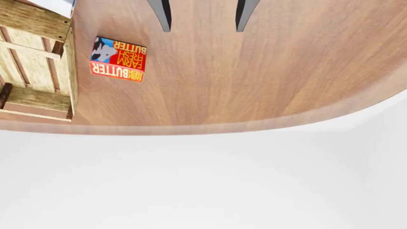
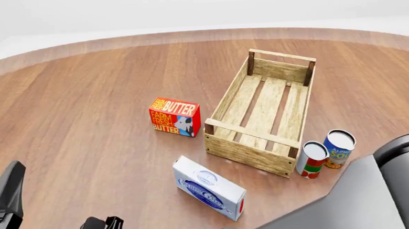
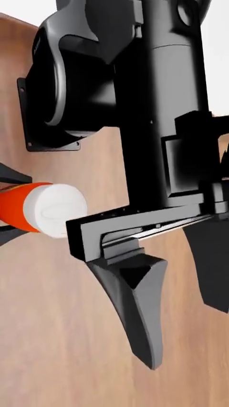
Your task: Pick up the ketchup, and put it in the wooden tray.
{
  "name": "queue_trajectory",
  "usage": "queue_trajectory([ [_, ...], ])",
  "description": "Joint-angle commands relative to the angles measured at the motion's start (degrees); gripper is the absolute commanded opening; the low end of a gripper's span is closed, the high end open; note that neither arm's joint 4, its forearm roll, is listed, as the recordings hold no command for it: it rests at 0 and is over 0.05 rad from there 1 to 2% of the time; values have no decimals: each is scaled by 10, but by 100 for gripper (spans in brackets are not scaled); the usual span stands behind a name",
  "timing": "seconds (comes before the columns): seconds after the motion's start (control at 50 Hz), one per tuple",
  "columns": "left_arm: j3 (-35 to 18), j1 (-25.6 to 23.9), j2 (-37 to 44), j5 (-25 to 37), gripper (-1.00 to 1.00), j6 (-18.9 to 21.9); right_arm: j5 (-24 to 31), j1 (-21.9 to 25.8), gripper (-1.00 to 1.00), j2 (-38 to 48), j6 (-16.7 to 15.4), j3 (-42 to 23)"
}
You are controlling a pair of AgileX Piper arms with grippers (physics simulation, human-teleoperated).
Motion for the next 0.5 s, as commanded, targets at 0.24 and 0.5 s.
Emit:
queue_trajectory([
  [0.24, 0, 0, 0, 0, 100, 0, -13, -54, -100, -62, 3, 65],
  [0.5, 0, 0, 0, 0, 100, 0, 10, -94, -100, -97, -14, 77],
])
